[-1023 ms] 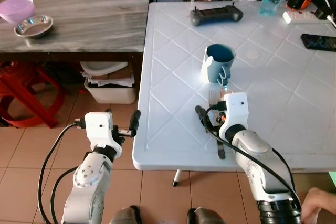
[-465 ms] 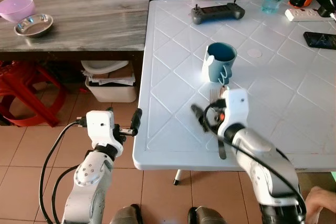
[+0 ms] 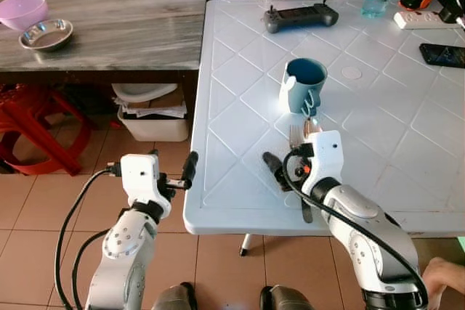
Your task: Setting the table
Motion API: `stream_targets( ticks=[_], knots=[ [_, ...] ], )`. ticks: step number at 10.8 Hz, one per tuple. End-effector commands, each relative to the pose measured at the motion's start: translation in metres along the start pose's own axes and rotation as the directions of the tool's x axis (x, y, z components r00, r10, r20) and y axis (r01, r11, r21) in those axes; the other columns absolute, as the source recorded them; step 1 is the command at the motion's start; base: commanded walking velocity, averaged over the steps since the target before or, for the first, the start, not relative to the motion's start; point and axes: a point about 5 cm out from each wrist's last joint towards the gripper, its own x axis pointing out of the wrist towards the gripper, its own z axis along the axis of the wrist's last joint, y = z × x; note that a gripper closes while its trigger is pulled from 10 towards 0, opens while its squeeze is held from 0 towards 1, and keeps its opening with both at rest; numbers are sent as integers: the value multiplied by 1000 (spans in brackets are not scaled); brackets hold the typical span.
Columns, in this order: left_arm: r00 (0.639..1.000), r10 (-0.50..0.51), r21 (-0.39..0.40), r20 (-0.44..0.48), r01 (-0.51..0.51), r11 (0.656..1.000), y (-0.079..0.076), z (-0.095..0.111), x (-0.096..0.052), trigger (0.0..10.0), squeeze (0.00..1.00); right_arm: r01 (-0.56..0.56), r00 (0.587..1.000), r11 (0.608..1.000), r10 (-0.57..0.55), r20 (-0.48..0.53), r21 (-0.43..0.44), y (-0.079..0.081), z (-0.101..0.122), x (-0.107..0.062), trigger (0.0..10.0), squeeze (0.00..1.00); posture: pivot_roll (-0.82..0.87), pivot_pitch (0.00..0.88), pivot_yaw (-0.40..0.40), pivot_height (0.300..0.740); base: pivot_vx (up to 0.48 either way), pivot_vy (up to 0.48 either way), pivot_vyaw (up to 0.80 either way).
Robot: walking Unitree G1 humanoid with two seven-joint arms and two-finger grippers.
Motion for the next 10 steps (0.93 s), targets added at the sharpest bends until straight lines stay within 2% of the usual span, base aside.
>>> stream_targets(
  ticks=[1,2,3,10],
  knots=[
    [1000,-5,7,-16,5,1000,2,-2,-3,10000,0,63,995,998,-62,-80,19,-10,-15,-1,6000,0,-33,176,45,740,0,0,0],
    [1000,-6,7,-16,6,1000,2,-1,-4,10000,0,61,997,998,-60,-40,20,-9,-9,-2,10000,0,-35,178,47,740,0,0,0],
    [1000,-8,6,-17,8,1000,1,-2,-4,10000,0,67,998,998,-67,8,14,-10,-3,-2,10000,0,-36,177,48,740,0,0,0],
    [1000,-8,6,-17,8,1000,1,-2,-4,10000,0,67,998,998,-67,8,14,-10,-3,-2,10000,0,-36,177,48,740,0,0,0]
  ],
)
